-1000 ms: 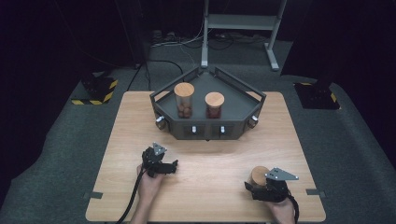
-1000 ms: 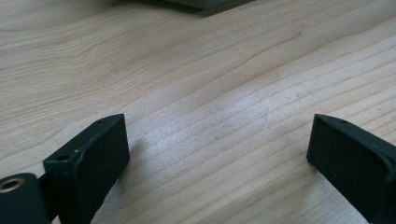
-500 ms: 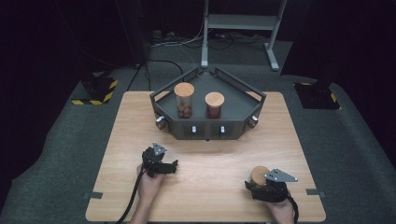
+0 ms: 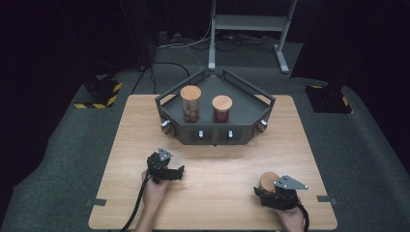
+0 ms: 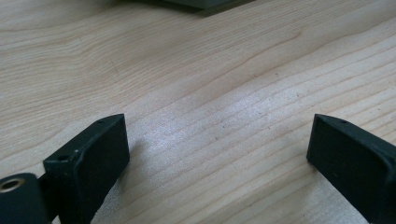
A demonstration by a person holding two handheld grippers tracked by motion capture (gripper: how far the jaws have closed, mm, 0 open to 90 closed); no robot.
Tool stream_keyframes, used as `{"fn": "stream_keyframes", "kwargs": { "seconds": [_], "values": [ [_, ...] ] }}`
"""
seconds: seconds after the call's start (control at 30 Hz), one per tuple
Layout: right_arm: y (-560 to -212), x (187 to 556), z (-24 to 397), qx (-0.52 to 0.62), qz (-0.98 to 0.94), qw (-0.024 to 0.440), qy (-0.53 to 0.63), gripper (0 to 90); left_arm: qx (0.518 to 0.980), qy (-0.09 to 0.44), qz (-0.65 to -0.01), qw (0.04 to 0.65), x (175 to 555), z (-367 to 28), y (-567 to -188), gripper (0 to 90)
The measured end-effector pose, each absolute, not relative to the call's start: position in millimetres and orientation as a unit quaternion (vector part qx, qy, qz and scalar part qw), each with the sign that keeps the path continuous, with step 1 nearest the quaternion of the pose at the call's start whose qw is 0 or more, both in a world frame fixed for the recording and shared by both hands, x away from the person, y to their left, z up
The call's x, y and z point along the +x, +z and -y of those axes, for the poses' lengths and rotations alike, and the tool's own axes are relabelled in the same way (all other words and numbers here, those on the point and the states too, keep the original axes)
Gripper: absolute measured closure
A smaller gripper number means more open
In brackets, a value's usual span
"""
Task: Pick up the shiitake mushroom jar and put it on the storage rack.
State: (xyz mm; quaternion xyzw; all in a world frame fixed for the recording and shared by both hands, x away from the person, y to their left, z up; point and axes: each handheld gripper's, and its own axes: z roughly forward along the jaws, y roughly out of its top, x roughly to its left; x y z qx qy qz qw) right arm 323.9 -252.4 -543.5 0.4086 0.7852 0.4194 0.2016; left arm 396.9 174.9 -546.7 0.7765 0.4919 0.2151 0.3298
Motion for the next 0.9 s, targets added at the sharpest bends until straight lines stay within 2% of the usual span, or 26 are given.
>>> {"fn": "stream_keyframes", "kwargs": {
  "seconds": [0.9],
  "values": [
    [-528.7,327.9,252.1,0.417,-0.775,0.21,0.426,25.0,0.776,0.214,-0.492,0.33,396.9,-174.9,-546.8,5.8]
  ]
}}
